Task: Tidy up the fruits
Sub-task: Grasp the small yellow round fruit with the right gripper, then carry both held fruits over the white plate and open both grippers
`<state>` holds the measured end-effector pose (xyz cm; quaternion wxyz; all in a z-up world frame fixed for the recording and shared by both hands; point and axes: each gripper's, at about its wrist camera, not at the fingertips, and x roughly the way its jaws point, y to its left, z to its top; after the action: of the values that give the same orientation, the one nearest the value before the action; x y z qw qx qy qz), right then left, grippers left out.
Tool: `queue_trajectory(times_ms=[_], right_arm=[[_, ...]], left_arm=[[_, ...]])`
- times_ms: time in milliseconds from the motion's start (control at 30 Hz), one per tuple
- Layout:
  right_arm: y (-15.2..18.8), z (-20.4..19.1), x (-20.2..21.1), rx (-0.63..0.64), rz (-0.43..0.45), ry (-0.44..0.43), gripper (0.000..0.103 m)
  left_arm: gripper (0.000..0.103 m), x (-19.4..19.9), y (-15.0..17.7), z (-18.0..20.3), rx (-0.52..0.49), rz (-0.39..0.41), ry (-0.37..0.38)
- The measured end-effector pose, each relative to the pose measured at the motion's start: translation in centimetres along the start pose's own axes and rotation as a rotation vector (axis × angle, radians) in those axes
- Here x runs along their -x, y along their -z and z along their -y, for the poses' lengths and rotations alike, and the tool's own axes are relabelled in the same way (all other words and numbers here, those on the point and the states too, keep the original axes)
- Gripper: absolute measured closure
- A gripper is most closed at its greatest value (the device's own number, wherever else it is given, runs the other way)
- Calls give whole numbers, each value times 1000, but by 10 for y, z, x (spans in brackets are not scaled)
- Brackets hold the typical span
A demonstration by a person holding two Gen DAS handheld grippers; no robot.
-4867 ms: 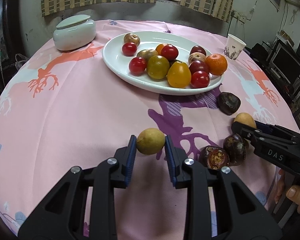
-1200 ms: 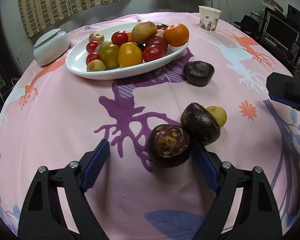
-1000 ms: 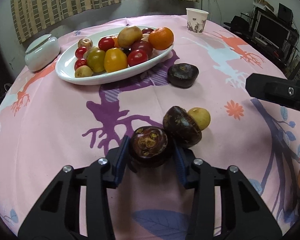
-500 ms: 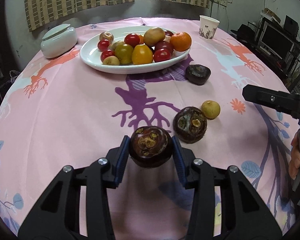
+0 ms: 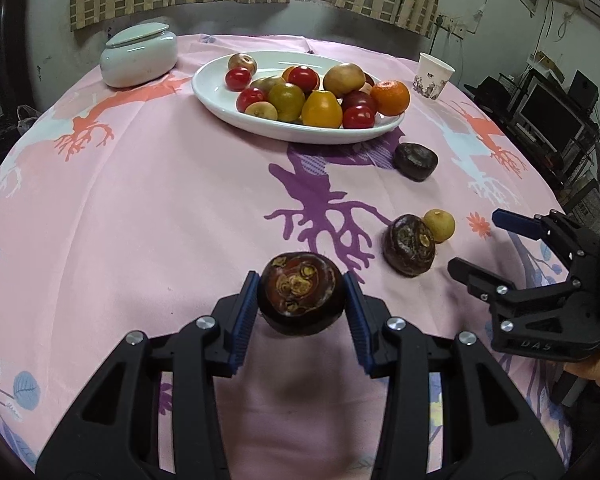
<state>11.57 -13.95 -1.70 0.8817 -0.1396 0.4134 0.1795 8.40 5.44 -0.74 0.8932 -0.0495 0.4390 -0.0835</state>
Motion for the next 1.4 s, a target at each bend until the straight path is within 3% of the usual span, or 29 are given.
queue_trajectory(times_ms=[100, 267, 367, 467, 700, 1000, 1400], right_arm=[[-3, -3, -12, 12, -38, 11, 33], [-15, -1, -20, -8, -49, 6, 44], [-21, -6, -26, -7, -64, -22, 64], [-23, -12, -26, -16, -56, -52, 76], [-17, -3, -15, -67, -42, -88, 78], [-9, 23, 24, -142, 45, -98, 78], [-29, 32, 47, -108, 116, -129, 78]], left_arm=[[60, 0, 1, 2, -12, -1, -6], [60, -2, 2, 4, -13, -11, 1], [60, -2, 2, 4, -15, -14, -3], [60, -4, 3, 4, -17, -20, -8], [60, -7, 4, 4, -21, -28, -13], [60, 2, 0, 5, -8, -9, -32], [60, 21, -29, 18, -34, 13, -59]])
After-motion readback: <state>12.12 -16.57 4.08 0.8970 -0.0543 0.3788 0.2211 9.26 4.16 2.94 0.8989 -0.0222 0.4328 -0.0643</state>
